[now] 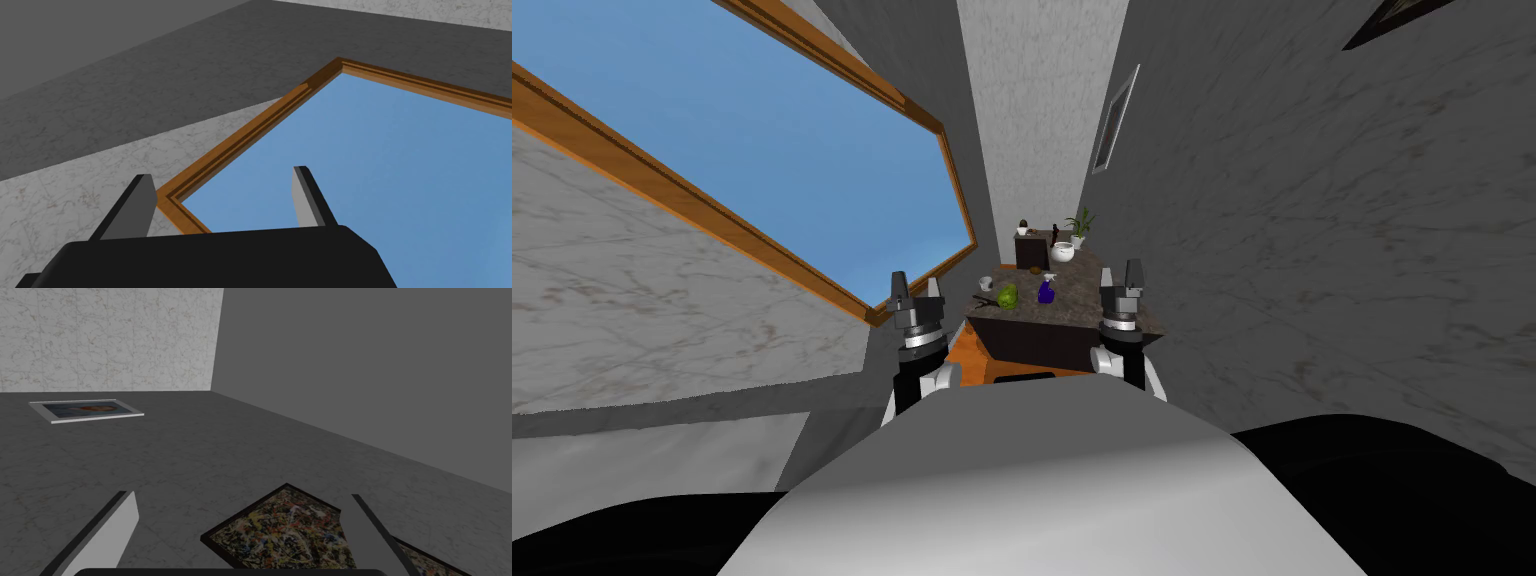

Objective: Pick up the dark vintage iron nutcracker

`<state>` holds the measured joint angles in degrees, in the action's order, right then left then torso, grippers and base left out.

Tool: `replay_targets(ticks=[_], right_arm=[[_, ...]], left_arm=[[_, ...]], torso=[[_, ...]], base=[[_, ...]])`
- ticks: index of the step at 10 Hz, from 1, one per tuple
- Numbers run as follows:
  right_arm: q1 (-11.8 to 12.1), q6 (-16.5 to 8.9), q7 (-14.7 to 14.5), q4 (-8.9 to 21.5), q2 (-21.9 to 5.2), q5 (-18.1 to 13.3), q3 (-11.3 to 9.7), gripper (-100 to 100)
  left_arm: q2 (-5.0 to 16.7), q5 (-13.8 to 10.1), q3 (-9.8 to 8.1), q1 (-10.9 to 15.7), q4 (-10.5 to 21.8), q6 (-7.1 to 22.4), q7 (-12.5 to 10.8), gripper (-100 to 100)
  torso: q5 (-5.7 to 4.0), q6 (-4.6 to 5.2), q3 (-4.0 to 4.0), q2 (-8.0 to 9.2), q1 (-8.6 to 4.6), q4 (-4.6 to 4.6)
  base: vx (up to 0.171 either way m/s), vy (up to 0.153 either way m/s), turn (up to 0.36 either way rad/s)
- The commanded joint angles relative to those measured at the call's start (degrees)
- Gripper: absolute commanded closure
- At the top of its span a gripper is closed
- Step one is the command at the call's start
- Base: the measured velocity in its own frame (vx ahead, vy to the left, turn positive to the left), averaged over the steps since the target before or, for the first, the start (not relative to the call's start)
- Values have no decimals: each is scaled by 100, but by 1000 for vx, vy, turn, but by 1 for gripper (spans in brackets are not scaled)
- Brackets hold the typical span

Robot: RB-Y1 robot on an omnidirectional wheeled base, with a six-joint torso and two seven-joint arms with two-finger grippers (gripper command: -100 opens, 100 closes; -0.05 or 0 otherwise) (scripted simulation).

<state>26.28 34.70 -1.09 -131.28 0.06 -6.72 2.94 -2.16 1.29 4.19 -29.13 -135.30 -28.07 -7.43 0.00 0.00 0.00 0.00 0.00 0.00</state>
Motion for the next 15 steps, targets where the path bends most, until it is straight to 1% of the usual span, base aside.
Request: replay_targets(ticks=[1,3,5,8,9,10,12,13,15], right_arm=[[0,0,0,0,0,0,0,0],[0,0,0,0,0,0,0,0],[0,0,0,0,0,0,0,0],[0,0,0,0,0,0,0,0],[0,0,0,0,0,0,0,0],[0,0,0,0,0,0,0,0],[0,0,0,0,0,0,0,0],[0,0,0,0,0,0,0,0],[0,0,0,0,0,0,0,0]], left_arm=[[176,7,-2,35,36,61,15,-100],[445,23,-6,116,117,205,50,-100],[692,47,-12,233,235,420,102,-100],[947,90,-25,461,465,853,204,-100],[1004,106,-31,550,552,1009,244,-100],[1004,106,-31,550,552,1022,244,-100],[1082,140,-46,744,741,1387,331,-100],[1082,140,-46,744,741,1399,331,-100],[1123,176,-66,959,949,1754,426,-100]], torso=[[0,0,0,0,0,0],[2,-1,1,3,8,0],[3,-1,4,7,13,1],[4,0,3,5,17,1],[4,-1,4,7,16,1],[4,0,3,5,17,1],[3,-1,2,3,11,1],[4,-1,2,4,14,1],[2,0,2,3,9,1]], base=[[-5,8,35],[-12,21,64],[-21,29,73],[-18,38,105],[-14,42,98],[-6,27,38],[-11,30,110],[-9,27,24],[-13,23,88]])
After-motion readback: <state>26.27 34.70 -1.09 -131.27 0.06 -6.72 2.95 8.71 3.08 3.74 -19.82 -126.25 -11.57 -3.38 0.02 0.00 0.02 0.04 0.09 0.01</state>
